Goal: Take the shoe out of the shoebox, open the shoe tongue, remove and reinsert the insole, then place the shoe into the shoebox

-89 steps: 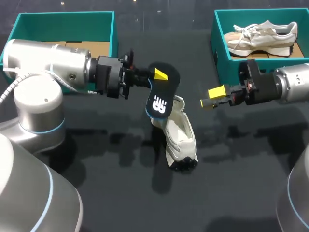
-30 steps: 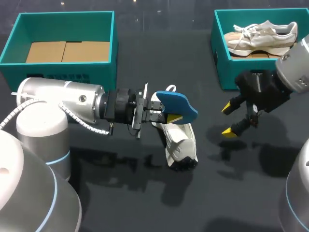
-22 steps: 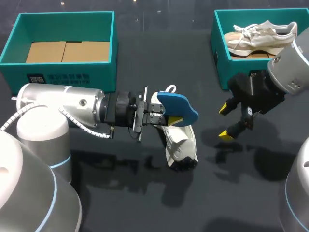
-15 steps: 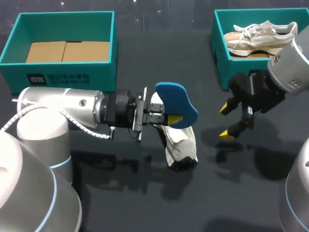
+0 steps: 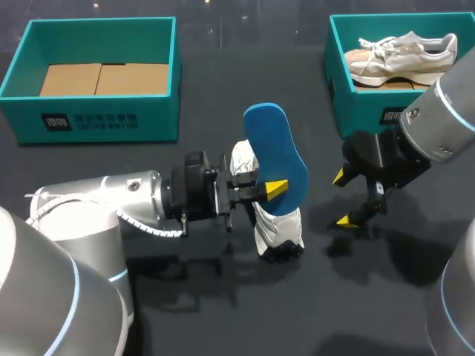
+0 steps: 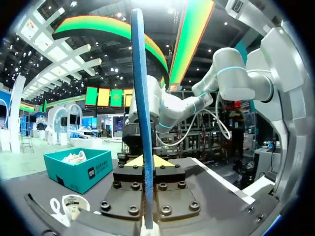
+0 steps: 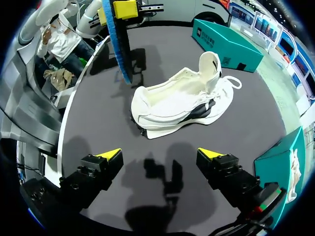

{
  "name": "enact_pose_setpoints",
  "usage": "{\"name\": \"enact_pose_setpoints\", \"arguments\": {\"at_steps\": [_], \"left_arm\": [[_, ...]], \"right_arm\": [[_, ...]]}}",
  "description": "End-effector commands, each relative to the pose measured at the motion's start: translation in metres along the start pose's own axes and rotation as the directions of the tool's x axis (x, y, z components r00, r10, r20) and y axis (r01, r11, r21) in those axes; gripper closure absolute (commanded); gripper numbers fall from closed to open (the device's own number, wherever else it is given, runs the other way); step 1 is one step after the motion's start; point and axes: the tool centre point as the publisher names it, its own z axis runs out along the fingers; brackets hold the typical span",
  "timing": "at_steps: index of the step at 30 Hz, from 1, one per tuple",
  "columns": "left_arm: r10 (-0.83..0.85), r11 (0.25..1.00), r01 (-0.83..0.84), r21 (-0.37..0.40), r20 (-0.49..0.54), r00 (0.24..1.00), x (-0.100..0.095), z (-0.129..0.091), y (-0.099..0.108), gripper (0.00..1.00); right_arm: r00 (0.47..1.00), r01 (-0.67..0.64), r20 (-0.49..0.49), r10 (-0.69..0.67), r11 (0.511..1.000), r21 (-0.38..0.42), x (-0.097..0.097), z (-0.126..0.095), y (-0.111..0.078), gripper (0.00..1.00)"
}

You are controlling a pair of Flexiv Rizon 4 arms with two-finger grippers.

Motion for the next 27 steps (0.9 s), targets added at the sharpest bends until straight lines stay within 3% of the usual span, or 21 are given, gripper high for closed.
{"name": "enact_pose_setpoints", "arguments": {"at_steps": [1,9,16,27], "left_arm": [[0.015,1.000,-0.014,-0.013,0.071,0.997,0.007,0.002,-0.004,1.00],[0.068,0.998,-0.067,-0.018,0.057,0.996,0.002,0.001,0.001,1.00],[0.166,0.986,-0.166,-0.022,-0.008,0.986,-0.012,-0.001,0.009,1.00],[0.224,0.969,-0.226,-0.102,-0.034,0.974,-0.029,0.000,0.021,1.00]], "right_arm": [[1.000,-0.001,0.001,0.001,1.000,0.006,-0.002,0.007,0.003,0.00],[1.000,0.007,-0.011,-0.007,1.000,-0.006,-0.004,0.008,0.004,0.00],[0.999,0.034,-0.025,-0.034,0.999,-0.014,-0.010,0.027,0.006,0.00],[0.998,0.038,-0.047,-0.039,0.999,-0.034,-0.013,0.039,0.008,0.00]]}}
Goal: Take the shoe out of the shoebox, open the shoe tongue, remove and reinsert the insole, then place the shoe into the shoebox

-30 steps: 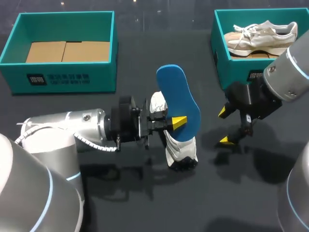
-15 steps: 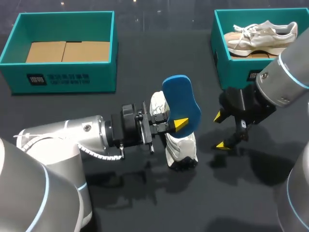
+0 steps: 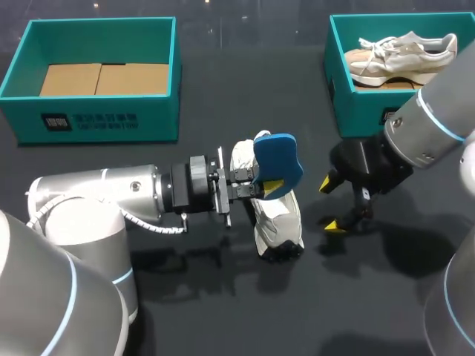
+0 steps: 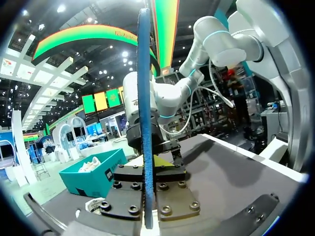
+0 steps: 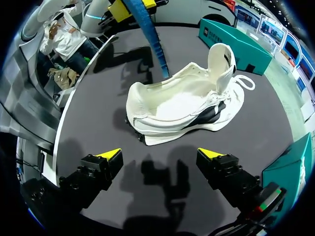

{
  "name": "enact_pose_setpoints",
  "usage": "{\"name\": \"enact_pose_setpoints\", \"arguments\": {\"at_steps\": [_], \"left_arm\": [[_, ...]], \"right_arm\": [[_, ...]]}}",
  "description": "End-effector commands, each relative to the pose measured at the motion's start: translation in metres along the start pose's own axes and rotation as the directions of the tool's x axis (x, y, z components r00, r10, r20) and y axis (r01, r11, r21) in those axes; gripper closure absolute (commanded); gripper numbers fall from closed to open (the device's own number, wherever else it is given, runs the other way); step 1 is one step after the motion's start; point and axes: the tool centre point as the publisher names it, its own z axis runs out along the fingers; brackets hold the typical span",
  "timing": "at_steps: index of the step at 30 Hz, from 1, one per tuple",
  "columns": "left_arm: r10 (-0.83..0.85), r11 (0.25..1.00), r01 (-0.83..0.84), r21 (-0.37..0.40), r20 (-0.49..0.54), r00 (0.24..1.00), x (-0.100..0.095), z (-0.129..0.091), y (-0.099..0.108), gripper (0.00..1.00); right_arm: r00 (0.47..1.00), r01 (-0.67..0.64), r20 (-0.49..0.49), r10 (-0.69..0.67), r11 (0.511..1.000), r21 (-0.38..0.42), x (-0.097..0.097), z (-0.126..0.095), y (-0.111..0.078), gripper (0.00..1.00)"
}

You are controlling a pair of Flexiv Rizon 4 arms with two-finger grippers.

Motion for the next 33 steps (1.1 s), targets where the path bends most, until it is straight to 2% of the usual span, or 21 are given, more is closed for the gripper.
{"name": "enact_pose_setpoints", "arguments": {"at_steps": [1,6,12,23,33], "left_arm": [[-0.002,1.000,0.002,-0.013,-0.025,1.000,-0.005,0.005,-0.002,1.00],[-0.002,1.000,0.002,-0.013,-0.025,1.000,-0.005,0.005,-0.002,1.00],[0.014,1.000,-0.013,0.005,-0.085,0.996,-0.002,0.009,0.008,1.00],[0.031,0.999,-0.032,-0.004,-0.096,0.995,-0.001,0.011,0.021,1.00],[0.046,0.999,-0.047,-0.006,-0.106,0.993,-0.001,0.012,0.024,1.00]], "right_arm": [[1.000,-0.001,-0.004,0.001,1.000,0.005,-0.004,0.005,0.003,0.00],[1.000,-0.001,-0.004,0.001,1.000,0.005,-0.004,0.005,0.003,0.00],[1.000,-0.027,-0.005,0.027,1.000,-0.012,-0.013,0.010,-0.001,0.00],[0.997,0.067,-0.033,-0.067,0.998,0.002,-0.023,0.018,0.013,0.00],[0.991,0.109,-0.073,-0.110,0.994,-0.017,-0.026,0.025,0.013,0.00]]}}
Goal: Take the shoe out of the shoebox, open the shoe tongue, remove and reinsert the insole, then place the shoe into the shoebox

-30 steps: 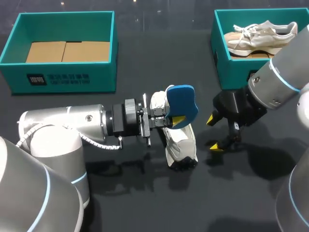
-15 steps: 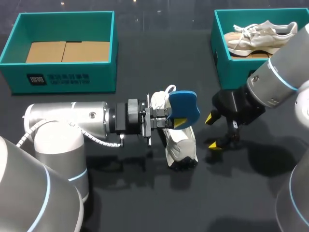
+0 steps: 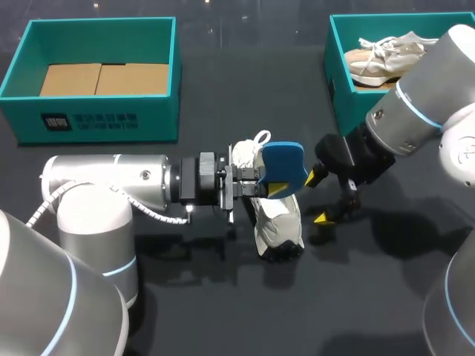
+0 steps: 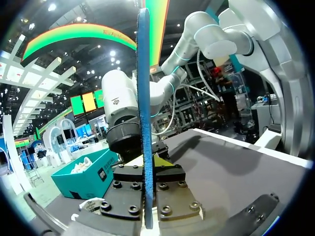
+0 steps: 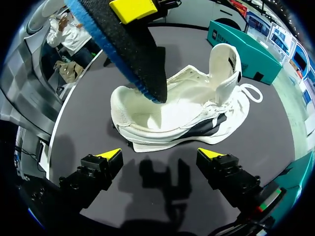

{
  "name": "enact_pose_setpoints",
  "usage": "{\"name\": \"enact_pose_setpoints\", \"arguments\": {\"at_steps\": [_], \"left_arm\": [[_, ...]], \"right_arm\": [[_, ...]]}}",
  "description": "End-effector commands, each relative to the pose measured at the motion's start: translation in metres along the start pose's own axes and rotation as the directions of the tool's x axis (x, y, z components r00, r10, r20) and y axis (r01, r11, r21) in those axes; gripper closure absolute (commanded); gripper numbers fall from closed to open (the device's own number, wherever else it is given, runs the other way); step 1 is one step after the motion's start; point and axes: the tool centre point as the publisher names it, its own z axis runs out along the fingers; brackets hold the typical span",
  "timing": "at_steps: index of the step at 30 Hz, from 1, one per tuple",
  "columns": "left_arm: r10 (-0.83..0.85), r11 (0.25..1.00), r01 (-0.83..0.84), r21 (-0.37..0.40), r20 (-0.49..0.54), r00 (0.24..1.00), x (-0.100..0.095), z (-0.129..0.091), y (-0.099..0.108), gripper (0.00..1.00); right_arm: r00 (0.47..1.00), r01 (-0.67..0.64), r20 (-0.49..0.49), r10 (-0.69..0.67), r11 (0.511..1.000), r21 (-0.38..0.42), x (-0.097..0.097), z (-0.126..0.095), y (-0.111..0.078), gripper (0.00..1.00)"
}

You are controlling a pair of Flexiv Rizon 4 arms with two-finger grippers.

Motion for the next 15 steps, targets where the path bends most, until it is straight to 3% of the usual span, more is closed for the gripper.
{"name": "enact_pose_setpoints", "arguments": {"at_steps": [1,15], "left_arm": [[0.002,1.000,-0.002,0.000,-0.010,1.000,0.000,0.003,0.003,1.00],[0.084,0.996,-0.085,-0.025,-0.037,0.996,0.008,0.008,0.015,1.00]], "right_arm": [[1.000,0.017,-0.020,-0.017,1.000,-0.008,-0.004,0.006,0.001,0.00],[1.000,0.017,-0.020,-0.017,1.000,-0.008,-0.004,0.006,0.001,0.00]]}}
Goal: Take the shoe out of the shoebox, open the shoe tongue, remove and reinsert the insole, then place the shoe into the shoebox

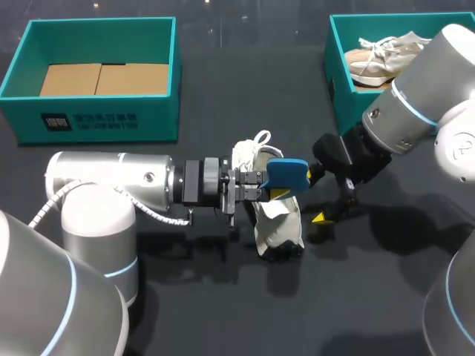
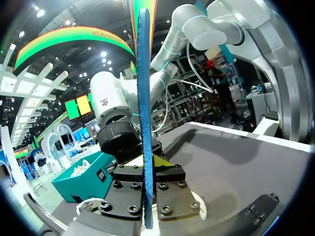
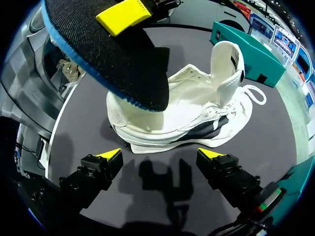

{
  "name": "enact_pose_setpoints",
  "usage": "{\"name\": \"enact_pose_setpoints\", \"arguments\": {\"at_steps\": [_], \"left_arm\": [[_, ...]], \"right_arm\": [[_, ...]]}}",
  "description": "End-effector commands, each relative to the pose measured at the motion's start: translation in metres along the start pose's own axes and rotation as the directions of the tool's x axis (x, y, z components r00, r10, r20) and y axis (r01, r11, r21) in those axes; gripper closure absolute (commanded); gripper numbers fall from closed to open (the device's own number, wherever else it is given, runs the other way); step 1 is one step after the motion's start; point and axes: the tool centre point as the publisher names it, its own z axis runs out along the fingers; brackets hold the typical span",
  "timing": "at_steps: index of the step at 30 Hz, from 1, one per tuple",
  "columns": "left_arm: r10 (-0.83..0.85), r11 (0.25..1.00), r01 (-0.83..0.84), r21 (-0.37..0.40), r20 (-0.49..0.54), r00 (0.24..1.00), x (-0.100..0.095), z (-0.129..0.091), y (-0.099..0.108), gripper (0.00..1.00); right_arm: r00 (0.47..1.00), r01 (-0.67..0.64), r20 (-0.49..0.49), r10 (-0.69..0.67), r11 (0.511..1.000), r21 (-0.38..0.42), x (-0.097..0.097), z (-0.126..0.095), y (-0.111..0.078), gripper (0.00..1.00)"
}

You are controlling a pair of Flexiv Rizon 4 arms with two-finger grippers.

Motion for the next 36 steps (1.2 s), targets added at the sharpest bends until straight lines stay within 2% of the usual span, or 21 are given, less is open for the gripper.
{"name": "enact_pose_setpoints", "arguments": {"at_steps": [1,11,23,36], "left_arm": [[0.002,1.000,-0.002,-0.006,0.004,1.000,0.002,0.005,0.005,1.00],[0.018,0.999,-0.017,-0.043,0.028,0.999,0.007,0.015,0.016,1.00],[0.025,0.998,-0.022,-0.050,0.057,0.998,0.008,0.019,0.020,1.00],[0.023,0.997,-0.016,-0.079,0.090,0.996,0.004,0.014,0.040,1.00]], "right_arm": [[1.000,0.000,0.000,0.000,1.000,0.002,0.000,0.001,0.000,0.00],[1.000,0.000,0.000,0.000,1.000,0.002,0.000,0.001,0.000,0.00],[1.000,0.000,0.000,0.000,1.000,0.002,0.000,0.001,0.000,0.00],[1.000,0.000,0.000,0.000,1.000,0.002,0.000,0.001,0.000,0.00]]}}
